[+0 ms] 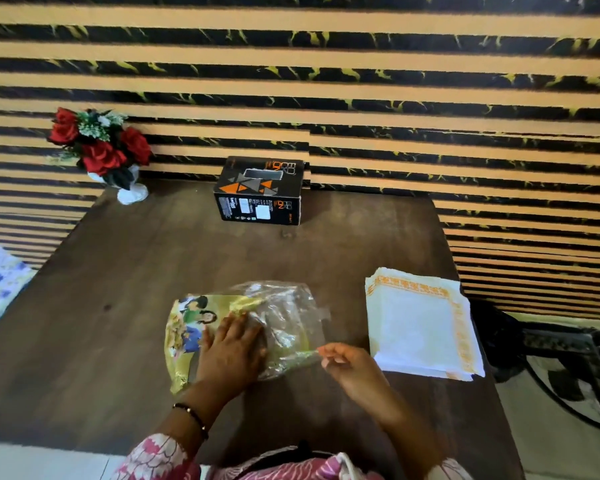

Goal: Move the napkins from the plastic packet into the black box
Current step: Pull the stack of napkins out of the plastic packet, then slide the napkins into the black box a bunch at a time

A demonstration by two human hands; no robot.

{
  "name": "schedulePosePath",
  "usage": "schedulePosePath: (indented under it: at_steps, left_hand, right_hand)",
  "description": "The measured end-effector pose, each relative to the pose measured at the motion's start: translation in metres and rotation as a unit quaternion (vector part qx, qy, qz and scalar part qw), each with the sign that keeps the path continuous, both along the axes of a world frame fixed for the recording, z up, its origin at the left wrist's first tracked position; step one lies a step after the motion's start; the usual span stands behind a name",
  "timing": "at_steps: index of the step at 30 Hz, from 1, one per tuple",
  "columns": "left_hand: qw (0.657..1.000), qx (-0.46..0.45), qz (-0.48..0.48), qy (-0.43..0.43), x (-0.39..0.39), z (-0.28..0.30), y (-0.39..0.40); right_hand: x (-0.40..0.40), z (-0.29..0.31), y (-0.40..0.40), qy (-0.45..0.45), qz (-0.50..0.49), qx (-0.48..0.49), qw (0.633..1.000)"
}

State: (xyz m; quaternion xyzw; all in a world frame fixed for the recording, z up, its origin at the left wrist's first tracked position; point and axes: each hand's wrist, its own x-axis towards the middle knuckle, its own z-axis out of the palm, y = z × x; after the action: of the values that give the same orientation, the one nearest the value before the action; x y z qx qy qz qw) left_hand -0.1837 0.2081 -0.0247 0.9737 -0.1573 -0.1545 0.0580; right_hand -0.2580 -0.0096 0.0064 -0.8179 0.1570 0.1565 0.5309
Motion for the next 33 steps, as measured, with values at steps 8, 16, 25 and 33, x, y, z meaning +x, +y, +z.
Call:
schedulePosePath:
  at_steps: [8, 16, 25, 33]
  left_hand:
    - [0.992, -0.121, 0.021, 0.024, -0.008, 0.003, 0.046]
    - [0.996, 0.005, 0.02, 0.088, 0.002, 0.003, 0.081]
    - [0.981, -0.006, 0.176, 0.08, 0.066, -0.017, 0.181]
    - [0.989, -0.085, 0.121, -0.007, 0.064, -0.002, 0.191]
  right_hand:
    - [0.016, -0.017, 0.025, -0.038, 0.175, -0.119, 0.977]
    - [0.033, -0.029, 0.06, -0.033, 0.259, -0.247, 0.933]
    - [0.055, -0.032, 0.115, -0.014, 0.209, -0.3, 0.931]
    - [0.054, -0.036, 0.142, 0.03, 0.146, -0.328, 0.933]
